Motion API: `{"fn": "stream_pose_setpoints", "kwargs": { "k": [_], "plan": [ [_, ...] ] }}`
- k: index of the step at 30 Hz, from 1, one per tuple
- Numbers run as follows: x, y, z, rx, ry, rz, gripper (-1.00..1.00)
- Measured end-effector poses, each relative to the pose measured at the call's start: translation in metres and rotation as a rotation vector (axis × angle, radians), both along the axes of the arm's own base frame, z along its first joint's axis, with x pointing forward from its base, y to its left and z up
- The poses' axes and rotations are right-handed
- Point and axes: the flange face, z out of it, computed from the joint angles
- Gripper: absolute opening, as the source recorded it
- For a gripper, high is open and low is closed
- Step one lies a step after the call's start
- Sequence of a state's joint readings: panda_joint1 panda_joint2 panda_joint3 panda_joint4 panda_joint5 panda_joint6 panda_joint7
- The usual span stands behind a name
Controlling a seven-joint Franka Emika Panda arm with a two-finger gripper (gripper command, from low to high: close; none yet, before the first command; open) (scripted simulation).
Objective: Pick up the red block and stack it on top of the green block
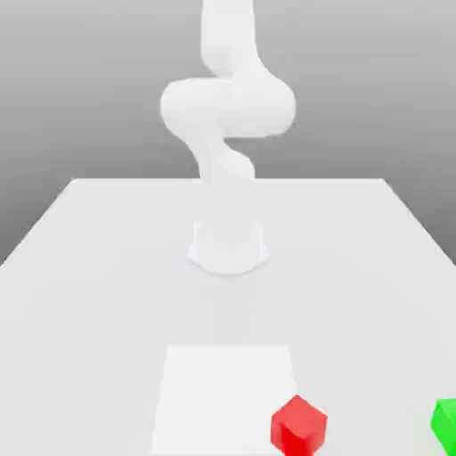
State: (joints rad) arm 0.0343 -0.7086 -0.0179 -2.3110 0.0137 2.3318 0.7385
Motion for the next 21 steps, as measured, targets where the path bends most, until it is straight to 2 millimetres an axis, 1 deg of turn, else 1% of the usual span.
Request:
{"fn": "stream_pose_setpoints", "kwargs": {
  "k": [2, 5, 8, 11, 13, 16, 20, 21],
  "plan": [
    [0.026, 0.005, -0.032, -0.016, 0.058, 0.056, 0.0],
    [0.059, 0.015, -0.08, -0.041, 0.14, 0.134, 0.0],
    [0.085, 0.026, -0.132, -0.068, 0.22, 0.212, 0.0],
    [0.104, 0.039, -0.186, -0.098, 0.298, 0.289, 0.0],
    [0.114, 0.047, -0.223, -0.119, 0.35, 0.34, 0.0],
    [0.122, 0.059, -0.279, -0.153, 0.427, 0.416, 0.0],
    [0.122, 0.077, -0.354, -0.205, 0.529, 0.526, 0.0],
    [0.121, 0.079, -0.372, -0.218, 0.554, 0.549, 0.0]
  ]
}}
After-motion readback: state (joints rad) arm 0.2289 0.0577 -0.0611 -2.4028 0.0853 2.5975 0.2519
